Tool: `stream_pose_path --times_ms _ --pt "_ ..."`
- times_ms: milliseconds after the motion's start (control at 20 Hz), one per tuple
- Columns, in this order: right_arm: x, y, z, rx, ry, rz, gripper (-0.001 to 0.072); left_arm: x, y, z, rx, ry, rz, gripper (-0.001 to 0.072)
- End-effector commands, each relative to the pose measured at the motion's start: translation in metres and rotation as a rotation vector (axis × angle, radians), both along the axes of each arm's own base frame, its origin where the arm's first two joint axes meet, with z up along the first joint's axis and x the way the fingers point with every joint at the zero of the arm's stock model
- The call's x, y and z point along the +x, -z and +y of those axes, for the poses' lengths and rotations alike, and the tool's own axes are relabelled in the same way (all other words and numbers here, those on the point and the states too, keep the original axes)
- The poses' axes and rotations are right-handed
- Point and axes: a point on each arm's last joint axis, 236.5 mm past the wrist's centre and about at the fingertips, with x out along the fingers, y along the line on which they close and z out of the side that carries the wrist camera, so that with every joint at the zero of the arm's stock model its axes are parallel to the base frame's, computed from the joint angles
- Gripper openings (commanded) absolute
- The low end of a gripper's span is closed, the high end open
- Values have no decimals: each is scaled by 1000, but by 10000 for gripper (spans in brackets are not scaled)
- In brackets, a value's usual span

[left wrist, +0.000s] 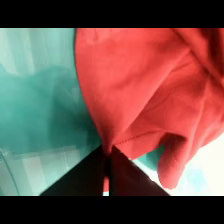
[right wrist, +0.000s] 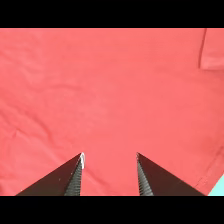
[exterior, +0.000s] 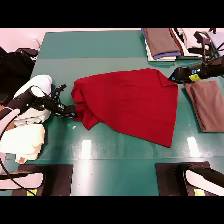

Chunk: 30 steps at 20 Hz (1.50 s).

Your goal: Fold the shirts.

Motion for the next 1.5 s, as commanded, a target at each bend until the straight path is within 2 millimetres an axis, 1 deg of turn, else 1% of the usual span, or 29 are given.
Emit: stream_pose_path --times_ms 0,100,150,200,300,400,550,600,650,700,750,800,900,950,1000,1050,1100,1200,1250,1400,1450 --pt "-4 -12 1 -1 1 -37 379 -11 -11 -5 -10 32 6 24" --pt "-6 -18 1 -1 2 -52 379 -16 -41 -2 5 62 -63 23" --pt "-7 -20 1 -2 1 -58 379 -27 -58 1 20 92 -85 23" --pt "-8 -23 1 -1 1 -64 379 -44 -70 5 36 121 -84 23" --pt "-8 -24 1 -1 1 -68 379 -85 -86 8 45 152 -45 23" --pt "-8 -24 1 -1 1 -68 379 -113 -92 9 41 134 -41 23" --pt "-8 -24 1 -1 1 -68 379 -153 -91 8 33 118 -5 24" --pt "-8 -24 1 -1 2 -68 379 -163 -90 9 31 116 8 26" --pt "-8 -24 1 -1 2 -68 379 -167 -91 9 31 104 6 114" --pt "-8 -24 1 -1 2 -70 379 -163 -94 9 32 94 -23 493" --pt "-8 -24 1 -1 2 -70 379 -153 -97 9 35 72 -65 600" --pt "-7 -24 1 -1 2 -71 379 -138 -103 10 39 49 -123 600" --pt "-7 -24 1 0 2 -70 379 -92 -119 20 75 -41 -298 599" --pt "-8 -24 1 -1 2 -70 379 -70 -125 30 111 -95 -374 598" --pt "-8 -24 1 0 1 -69 379 -55 -124 41 136 -162 -395 598" --pt "-8 -24 1 -1 0 -66 379 -47 -116 50 141 -207 -373 598" --pt "-9 -23 1 -1 -1 -64 379 -42 -104 63 150 -250 -324 598" --pt "-9 -23 1 -1 -1 -63 379 -35 -79 90 160 -338 -235 599" --pt "-9 -23 1 -1 -1 -62 379 -32 -69 99 141 -376 -191 599" --pt "-9 -23 1 -1 -1 -62 379 -30 -43 112 107 -403 -108 599" --pt "-9 -23 1 -1 -2 -61 379 -30 -35 113 108 -394 -90 599"
